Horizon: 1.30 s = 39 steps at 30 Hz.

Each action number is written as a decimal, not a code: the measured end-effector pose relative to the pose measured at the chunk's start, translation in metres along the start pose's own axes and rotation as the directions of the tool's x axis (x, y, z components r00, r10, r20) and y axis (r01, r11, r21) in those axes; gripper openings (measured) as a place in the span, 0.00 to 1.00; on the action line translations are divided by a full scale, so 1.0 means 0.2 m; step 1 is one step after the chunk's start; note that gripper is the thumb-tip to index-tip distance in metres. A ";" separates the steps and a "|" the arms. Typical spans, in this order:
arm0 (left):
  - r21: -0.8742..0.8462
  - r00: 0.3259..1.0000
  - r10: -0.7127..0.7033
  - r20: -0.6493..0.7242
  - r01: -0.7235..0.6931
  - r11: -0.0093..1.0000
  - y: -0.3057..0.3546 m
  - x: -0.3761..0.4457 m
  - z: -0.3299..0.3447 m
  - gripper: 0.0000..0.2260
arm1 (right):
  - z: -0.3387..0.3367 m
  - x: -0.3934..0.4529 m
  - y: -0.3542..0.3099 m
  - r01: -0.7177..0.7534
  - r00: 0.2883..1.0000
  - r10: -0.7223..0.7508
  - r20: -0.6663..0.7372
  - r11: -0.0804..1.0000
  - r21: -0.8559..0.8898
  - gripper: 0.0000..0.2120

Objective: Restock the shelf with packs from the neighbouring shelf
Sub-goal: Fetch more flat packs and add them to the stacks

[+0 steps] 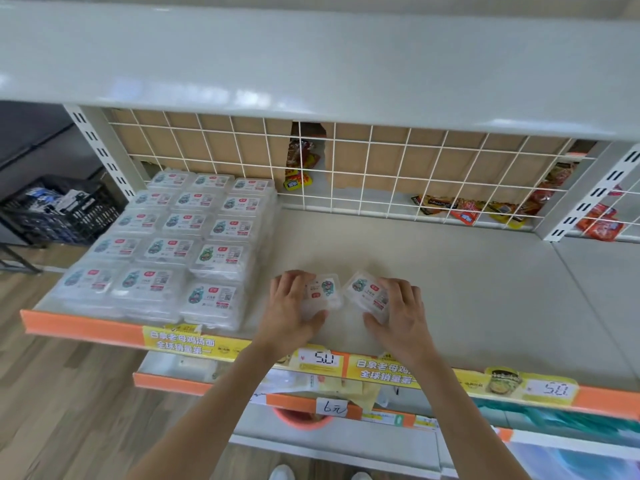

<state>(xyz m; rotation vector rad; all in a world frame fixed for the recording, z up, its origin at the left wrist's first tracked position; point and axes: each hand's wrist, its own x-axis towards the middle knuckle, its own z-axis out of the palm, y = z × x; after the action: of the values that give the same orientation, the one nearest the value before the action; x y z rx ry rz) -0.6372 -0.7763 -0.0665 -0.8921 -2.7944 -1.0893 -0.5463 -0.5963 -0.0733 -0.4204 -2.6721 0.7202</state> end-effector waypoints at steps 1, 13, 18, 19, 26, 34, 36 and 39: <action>0.024 0.999 -0.022 -0.028 0.022 0.999 0.00 0.00 0.00 0.27 | 0.00 0.00 0.00 -0.007 1.000 0.007 -0.005 1.000 -0.004 0.28; 0.104 0.984 0.161 0.079 -0.169 0.980 0.03 0.02 -0.12 0.21 | -0.01 0.02 0.00 0.122 0.988 -0.127 0.084 0.991 0.059 0.26; 0.355 0.805 0.189 0.563 -0.442 0.824 0.01 0.13 -0.21 0.39 | 0.00 0.02 -0.01 0.138 0.987 -0.139 0.075 0.990 0.021 0.24; 0.392 0.790 0.187 0.584 -0.476 0.787 0.01 0.15 -0.23 0.38 | 0.00 0.02 -0.01 0.132 0.989 -0.132 0.073 0.991 0.003 0.23; 0.418 0.807 0.204 0.555 -0.482 0.770 0.09 0.17 -0.28 0.29 | 0.02 0.08 -0.09 0.091 0.991 -0.086 0.101 0.995 -0.046 0.21; 0.378 0.964 0.245 0.106 -0.267 0.886 -0.02 -0.07 -0.62 0.30 | 0.17 0.12 -0.23 0.232 0.960 -0.238 0.146 0.971 0.057 0.22; 0.413 0.983 0.168 0.080 -0.186 0.892 -0.07 -0.11 -0.70 0.31 | 0.20 0.11 -0.25 0.262 0.957 -0.269 0.106 0.962 0.076 0.22; 0.499 0.990 0.025 0.136 -0.091 0.862 -0.12 -0.12 -0.75 0.32 | 0.22 0.10 -0.24 0.274 0.956 -0.281 0.083 0.958 0.084 0.21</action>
<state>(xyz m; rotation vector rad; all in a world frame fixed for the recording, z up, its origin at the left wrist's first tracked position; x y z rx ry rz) -0.6563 -0.8957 0.0270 -0.9879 -2.8969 -0.2574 -0.5914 -0.6480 -0.0783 0.0111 -2.7049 0.7614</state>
